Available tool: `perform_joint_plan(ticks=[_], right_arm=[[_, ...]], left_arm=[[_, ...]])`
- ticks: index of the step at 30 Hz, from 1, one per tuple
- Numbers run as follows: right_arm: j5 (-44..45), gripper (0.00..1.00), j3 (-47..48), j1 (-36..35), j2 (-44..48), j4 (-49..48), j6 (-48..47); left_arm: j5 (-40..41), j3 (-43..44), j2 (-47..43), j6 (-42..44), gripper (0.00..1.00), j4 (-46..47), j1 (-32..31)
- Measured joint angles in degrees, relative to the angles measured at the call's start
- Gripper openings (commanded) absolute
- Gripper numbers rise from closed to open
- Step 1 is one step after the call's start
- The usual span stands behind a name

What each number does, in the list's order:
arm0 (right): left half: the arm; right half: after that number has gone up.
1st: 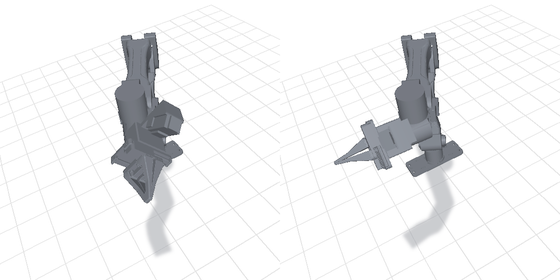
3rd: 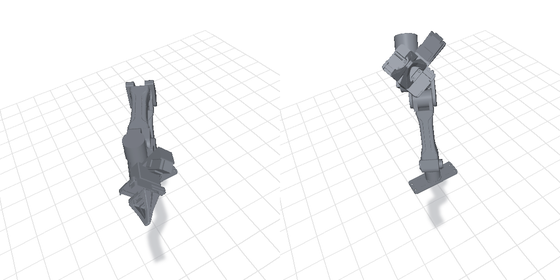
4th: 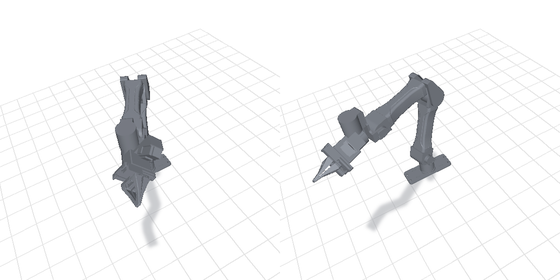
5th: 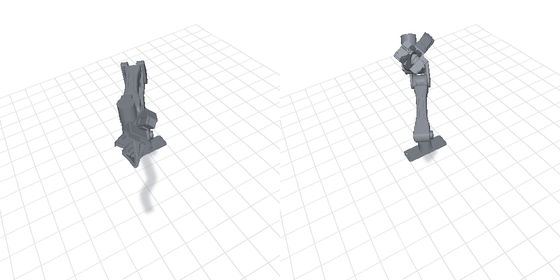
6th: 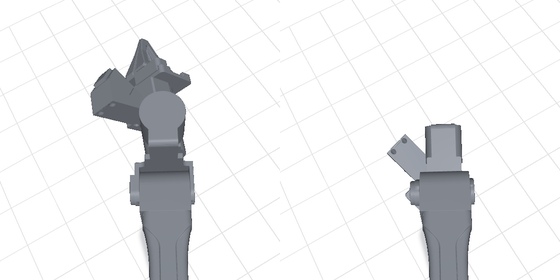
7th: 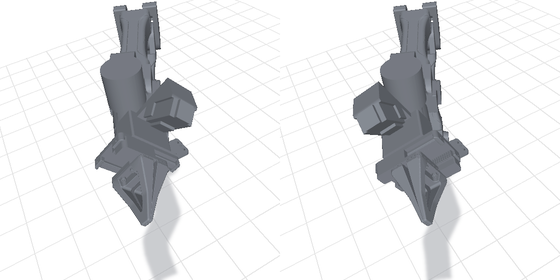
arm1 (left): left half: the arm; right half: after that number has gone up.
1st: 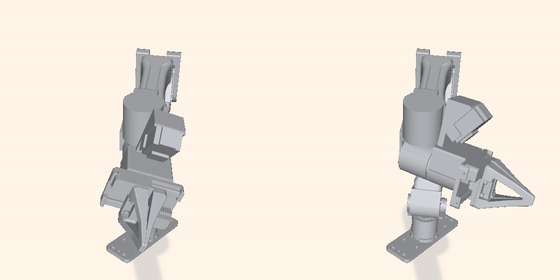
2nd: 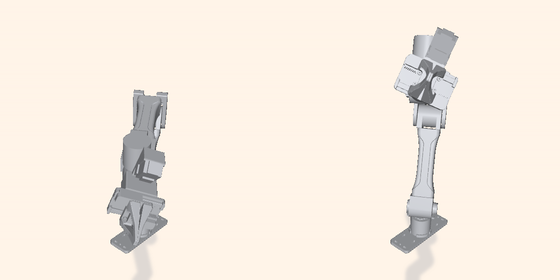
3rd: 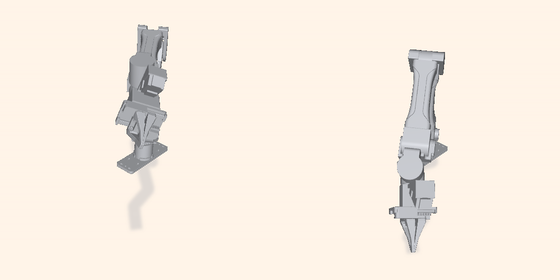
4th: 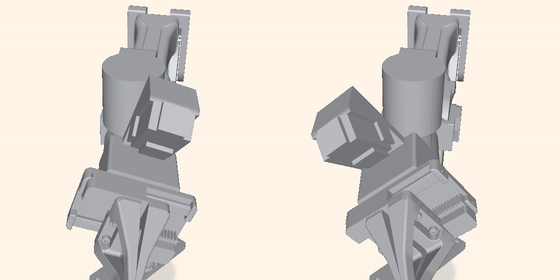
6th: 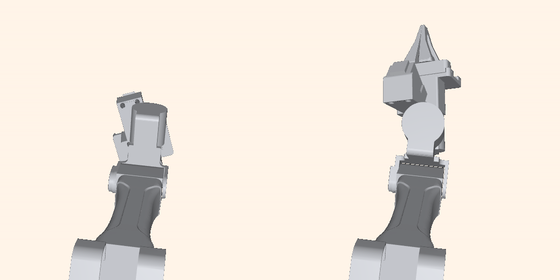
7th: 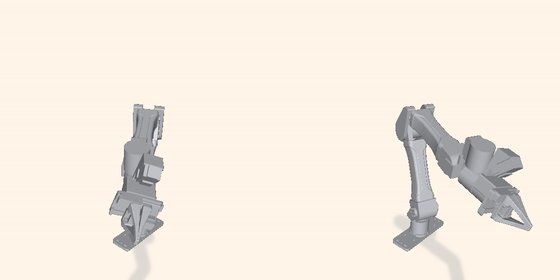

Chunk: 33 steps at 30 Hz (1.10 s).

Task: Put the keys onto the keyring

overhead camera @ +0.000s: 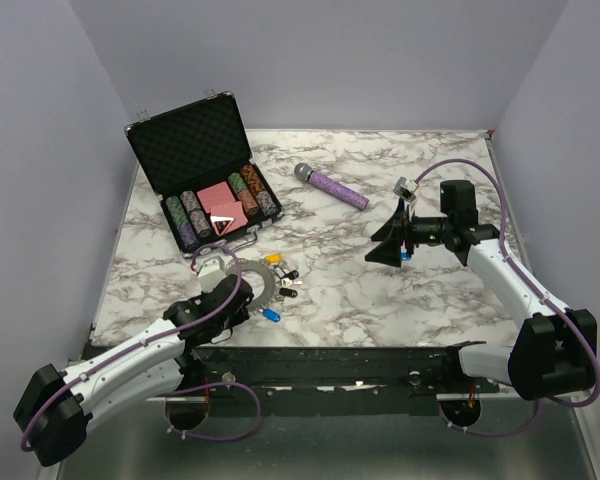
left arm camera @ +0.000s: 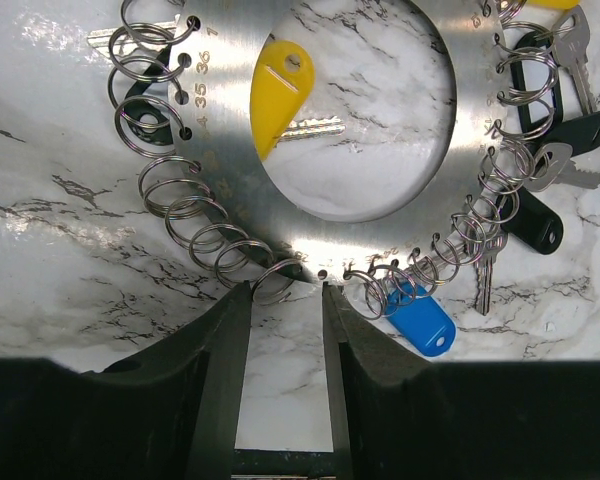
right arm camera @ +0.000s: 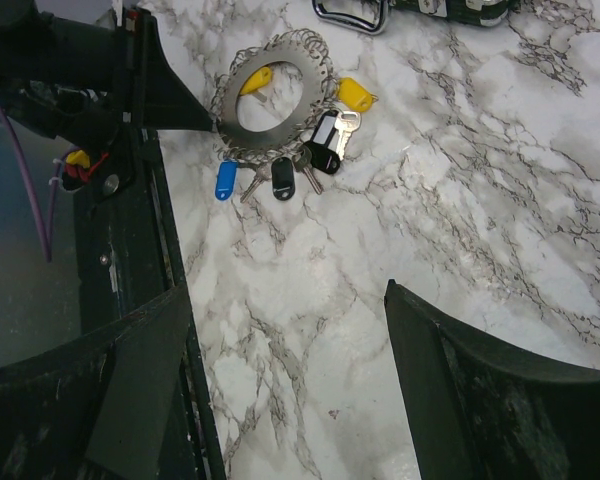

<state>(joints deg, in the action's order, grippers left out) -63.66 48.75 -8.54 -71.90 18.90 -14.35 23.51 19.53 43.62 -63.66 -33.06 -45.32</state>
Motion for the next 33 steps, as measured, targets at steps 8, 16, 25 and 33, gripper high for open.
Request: perform_joint_plan(ticks=[8,16,25,33], right_arm=[[0.0,0.86,0.0,0.0,0.0,0.0,0.0],[0.0,0.86,0.0,0.0,0.0,0.0,0.0],[0.0,0.86,0.0,0.0,0.0,0.0,0.0],[0.0,0.86,0.0,0.0,0.0,0.0,0.0]], left_arm=[[0.0,-0.3,-1.3,0.2,0.36,0.1,0.0],[-0.2,-0.3,-1.5,0.6,0.32,0.9,0.0],[-1.3,-0.3,0.0,1.9,0.32,2.9,0.0],[-1.5,-0.3,1.5,2.1,0.32,3.4,0.0]])
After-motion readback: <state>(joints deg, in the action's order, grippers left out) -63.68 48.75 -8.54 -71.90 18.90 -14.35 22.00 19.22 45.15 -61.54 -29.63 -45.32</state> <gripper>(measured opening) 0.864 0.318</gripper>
